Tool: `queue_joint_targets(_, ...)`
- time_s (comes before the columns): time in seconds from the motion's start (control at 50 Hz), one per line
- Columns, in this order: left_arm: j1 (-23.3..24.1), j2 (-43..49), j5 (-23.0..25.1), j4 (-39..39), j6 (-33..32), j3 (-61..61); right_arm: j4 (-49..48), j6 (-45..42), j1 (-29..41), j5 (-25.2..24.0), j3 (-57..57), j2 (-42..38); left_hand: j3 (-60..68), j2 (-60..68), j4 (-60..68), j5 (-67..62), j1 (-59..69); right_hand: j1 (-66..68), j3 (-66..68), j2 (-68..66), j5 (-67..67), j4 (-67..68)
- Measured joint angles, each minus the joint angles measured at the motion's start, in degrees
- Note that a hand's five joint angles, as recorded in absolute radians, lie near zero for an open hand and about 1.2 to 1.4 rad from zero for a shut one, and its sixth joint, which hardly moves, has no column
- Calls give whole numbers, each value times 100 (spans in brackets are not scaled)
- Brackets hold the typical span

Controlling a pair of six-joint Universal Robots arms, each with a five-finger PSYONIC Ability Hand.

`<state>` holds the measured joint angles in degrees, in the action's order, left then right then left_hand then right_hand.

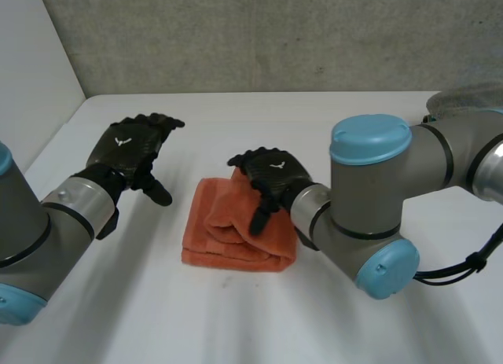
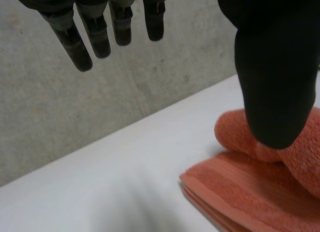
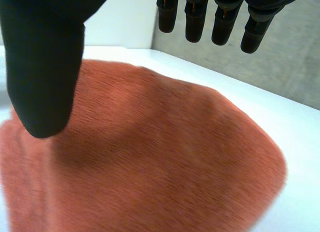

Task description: Fold the laundry.

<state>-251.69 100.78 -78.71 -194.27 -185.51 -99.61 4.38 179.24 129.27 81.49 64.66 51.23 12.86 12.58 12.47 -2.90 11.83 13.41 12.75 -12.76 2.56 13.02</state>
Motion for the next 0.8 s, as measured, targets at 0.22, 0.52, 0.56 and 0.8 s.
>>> queue_joint_targets(0.22, -142, -494, 24, 16, 40, -17, 372, -133, 571, 65, -748, -415, -55, -81, -77, 22, -65, 3219, 3121, -3179, 3137, 2249)
queue_joint_targets(0.52, -790, -896, 203, 0, 76, -325, 658, -1103, 1270, 425, -2309, -1320, -55, -81, -77, 22, -65, 5018, 5378, -5384, 5261, 2255)
queue_joint_targets(0.56, -840, -925, 221, 4, 86, -336, 599, -1163, 1365, 332, -2313, -1384, -55, -81, -77, 22, -65, 5018, 5418, -5384, 5261, 2255)
queue_joint_targets(0.8, -867, -982, 222, -18, 177, -322, 468, -1402, 1541, -49, -2259, -1610, -55, -81, -77, 22, -65, 910, 1404, -1160, 1199, 15)
